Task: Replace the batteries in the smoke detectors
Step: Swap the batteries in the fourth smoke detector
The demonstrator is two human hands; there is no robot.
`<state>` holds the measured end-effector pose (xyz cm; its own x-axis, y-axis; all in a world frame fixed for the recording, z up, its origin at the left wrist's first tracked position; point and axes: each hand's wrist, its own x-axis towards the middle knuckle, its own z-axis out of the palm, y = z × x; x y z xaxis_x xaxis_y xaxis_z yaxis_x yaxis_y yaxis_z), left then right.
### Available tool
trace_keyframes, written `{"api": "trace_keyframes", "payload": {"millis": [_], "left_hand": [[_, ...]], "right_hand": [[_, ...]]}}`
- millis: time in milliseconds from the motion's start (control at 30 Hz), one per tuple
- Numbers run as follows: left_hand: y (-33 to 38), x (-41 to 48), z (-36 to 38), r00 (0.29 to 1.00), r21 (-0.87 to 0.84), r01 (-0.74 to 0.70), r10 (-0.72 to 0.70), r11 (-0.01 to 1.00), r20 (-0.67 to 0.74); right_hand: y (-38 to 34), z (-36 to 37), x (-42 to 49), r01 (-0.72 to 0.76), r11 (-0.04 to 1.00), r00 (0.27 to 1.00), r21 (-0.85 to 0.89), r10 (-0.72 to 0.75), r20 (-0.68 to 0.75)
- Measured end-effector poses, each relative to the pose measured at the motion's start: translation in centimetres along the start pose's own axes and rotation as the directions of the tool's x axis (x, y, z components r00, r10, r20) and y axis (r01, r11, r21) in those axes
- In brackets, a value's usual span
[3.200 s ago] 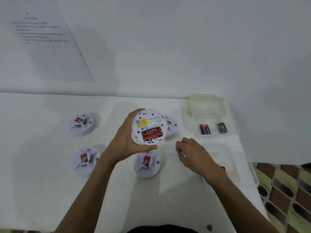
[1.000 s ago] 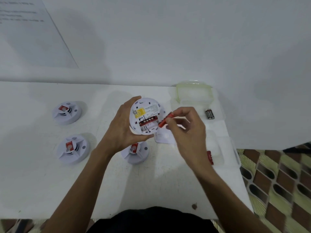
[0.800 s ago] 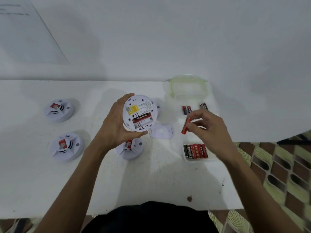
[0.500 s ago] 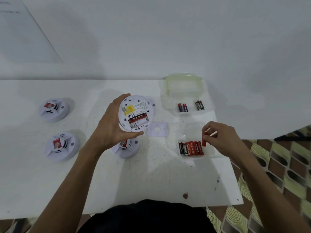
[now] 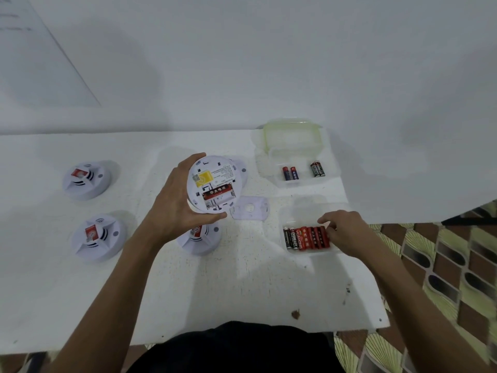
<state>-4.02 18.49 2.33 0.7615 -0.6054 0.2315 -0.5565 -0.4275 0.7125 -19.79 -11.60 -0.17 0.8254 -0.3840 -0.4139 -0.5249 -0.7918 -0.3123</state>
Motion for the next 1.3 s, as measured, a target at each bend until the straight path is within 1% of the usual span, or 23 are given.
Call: {"api": "trace_keyframes", "payload": {"millis": [100,167,233,300,367,433,500,533,633,767,1000,1133,1233,1300], "left_hand": [[-0.4,-0.1,0.1,1.000,0.017,0.021,-0.022,1.000,0.011],[-0.3,-0.2,0.0,1.000,0.009,0.022,-0.022,1.000,0.011],[-0.2,-0.2,0.0,1.000,-0.010,0.017,-0.017,1.000,0.009],[-0.2,-0.2,0.0,1.000,-0.035,0.016,-0.015,0.999,0.011],[-0.2,-0.3,0.0,1.000,-0.058,0.018,-0.017,0.998,0.014],[0.0,-0.3,0.0,1.000,-0.078,0.018,-0.017,0.997,0.019],[0.3,-0.3,-0.2,0.999,-0.106,0.013,-0.010,0.994,0.031],[0.5,-0.3,-0.4,0.999,-0.126,0.010,-0.005,0.992,0.039],[0.9,-0.4,-0.5,0.998,-0.173,-0.003,0.013,0.985,0.055],[1.4,-0.3,-0.7,0.998,-0.190,-0.035,0.046,0.981,0.053],[1.9,-0.4,-0.9,0.993,-0.168,-0.086,0.098,0.982,0.063],[1.7,-0.6,-0.7,0.987,-0.182,-0.110,0.130,0.977,0.098],[2.0,-0.6,-0.6,0.985,-0.187,-0.117,0.138,0.975,0.106],[2.7,-0.4,-0.6,0.982,-0.206,-0.142,0.164,0.968,0.097]], "right_hand": [[0.2,-0.8,-0.3,0.004,1.000,1.000,0.018,-0.004,0.007],[0.0,-1.6,-0.4,0.025,0.999,0.999,0.048,-0.024,-0.028],[-0.8,-2.3,-0.7,0.088,0.993,0.992,0.082,-0.079,-0.099],[-2.4,-2.9,-1.0,0.202,0.971,0.962,0.125,-0.173,-0.209],[-4.9,-3.1,-1.6,0.343,0.919,0.910,0.193,-0.275,-0.310],[-7.7,-3.0,-2.1,0.512,0.827,0.828,0.234,-0.402,-0.390],[-10.1,-2.5,-2.2,0.661,0.730,0.715,0.174,-0.543,-0.441],[-11.1,-2.3,-2.2,0.708,0.695,0.664,0.122,-0.598,-0.449],[-13.4,-1.8,-1.9,0.788,0.614,0.542,-0.043,-0.726,-0.423],[-15.0,-1.6,-1.3,0.835,0.523,0.451,-0.168,-0.827,-0.335],[-16.3,-1.7,-0.8,0.834,0.462,0.399,-0.301,-0.882,-0.250],[-16.5,-2.1,-0.2,0.821,0.385,0.351,-0.422,-0.923,-0.159],[-16.5,-2.2,0.2,0.834,0.336,0.320,-0.438,-0.941,-0.113],[-16.5,-2.2,0.7,0.855,0.328,0.312,-0.401,-0.944,-0.108]]}}
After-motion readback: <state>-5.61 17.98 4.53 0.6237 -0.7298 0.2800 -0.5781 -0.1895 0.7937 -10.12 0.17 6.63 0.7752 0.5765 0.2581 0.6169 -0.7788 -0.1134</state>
